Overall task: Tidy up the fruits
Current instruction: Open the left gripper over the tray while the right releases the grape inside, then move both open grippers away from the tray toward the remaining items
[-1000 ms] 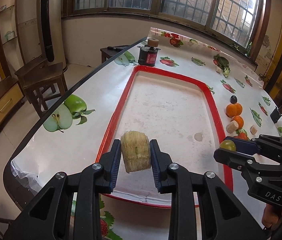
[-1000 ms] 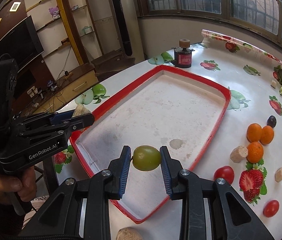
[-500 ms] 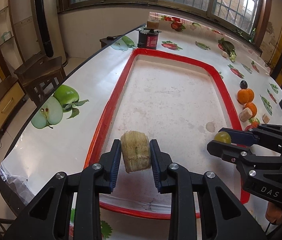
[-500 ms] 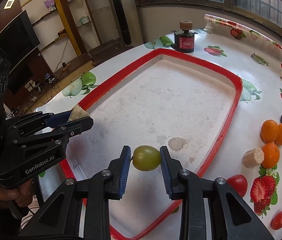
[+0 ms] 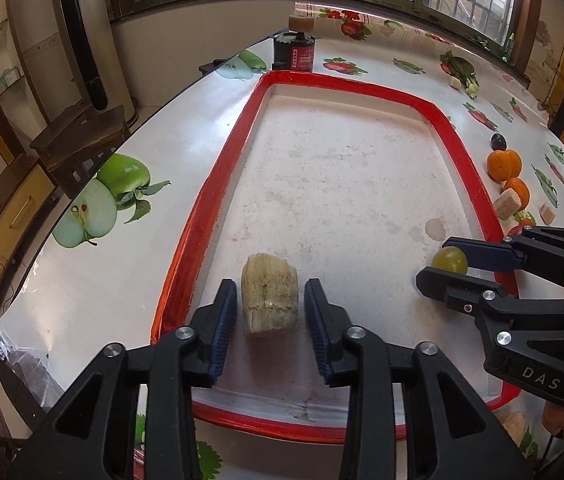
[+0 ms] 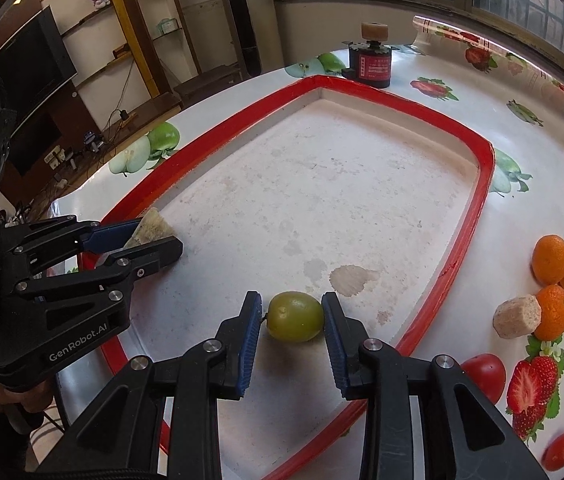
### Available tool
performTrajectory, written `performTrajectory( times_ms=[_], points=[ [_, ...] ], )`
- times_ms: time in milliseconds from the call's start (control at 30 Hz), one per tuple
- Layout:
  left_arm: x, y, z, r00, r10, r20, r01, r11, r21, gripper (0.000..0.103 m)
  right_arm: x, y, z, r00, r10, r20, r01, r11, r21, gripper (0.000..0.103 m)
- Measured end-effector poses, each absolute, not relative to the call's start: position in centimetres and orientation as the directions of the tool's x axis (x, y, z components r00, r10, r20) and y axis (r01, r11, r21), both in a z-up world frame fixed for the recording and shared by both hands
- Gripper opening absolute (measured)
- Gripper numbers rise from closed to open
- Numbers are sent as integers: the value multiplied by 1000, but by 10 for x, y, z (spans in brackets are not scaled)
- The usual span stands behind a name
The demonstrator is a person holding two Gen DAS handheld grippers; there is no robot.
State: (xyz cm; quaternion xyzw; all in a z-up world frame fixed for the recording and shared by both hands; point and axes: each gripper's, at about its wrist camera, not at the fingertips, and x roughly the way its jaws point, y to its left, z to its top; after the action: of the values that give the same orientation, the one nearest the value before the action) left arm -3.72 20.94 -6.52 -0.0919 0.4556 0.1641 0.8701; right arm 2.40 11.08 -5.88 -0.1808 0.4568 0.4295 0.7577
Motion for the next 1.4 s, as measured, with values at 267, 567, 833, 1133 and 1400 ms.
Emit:
performTrajectory(
  times_ms=[267,567,833,1133,1400],
  points=[
    [-59,211,-38,583,260,-770,-412,911,-5,55,20,102,-45,254,509,-822,-814,572,103,61],
    [-76,199,-6,622,327,-711,-430,902,39,68,13,71,-19,286,549,-785,-789,600,132,61],
    [-85,186,8,645,320,-693,-415,909,34,68,2,34,-4,326,550,-769,-763,633,129,61],
    [-83,159,9,633,261,-729,-351,936,31,68,-9,-10,7,375,536,-756,-724,679,122,62],
    [-73,105,6,628,199,-752,-213,974,80,68,-16,-52,13,425,509,-749,-676,728,111,64]
  ],
)
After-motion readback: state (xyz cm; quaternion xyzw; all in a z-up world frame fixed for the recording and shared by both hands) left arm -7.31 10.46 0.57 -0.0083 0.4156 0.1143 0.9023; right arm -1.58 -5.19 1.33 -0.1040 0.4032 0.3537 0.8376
